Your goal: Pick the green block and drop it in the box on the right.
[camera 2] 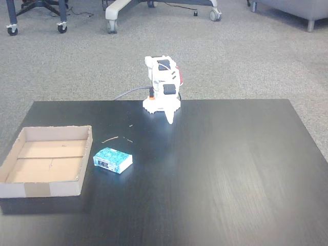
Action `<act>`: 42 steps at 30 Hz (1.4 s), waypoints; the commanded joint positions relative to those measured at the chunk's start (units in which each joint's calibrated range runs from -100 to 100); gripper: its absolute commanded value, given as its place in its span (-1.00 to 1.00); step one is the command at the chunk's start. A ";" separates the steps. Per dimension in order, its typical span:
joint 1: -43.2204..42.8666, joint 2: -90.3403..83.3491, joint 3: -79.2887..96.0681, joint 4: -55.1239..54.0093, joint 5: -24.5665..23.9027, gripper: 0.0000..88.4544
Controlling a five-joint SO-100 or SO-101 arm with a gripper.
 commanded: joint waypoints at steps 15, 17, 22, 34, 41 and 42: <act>0.04 -0.39 1.42 0.16 0.15 -1.00; 0.04 -0.39 1.42 0.16 0.15 -1.00; -0.19 -0.39 1.42 0.16 0.34 -1.00; -1.41 -0.39 1.42 0.16 0.39 -1.00; 10.00 20.95 -18.07 -4.88 -3.57 -1.00; 12.76 27.64 -22.51 -4.88 -4.98 -0.91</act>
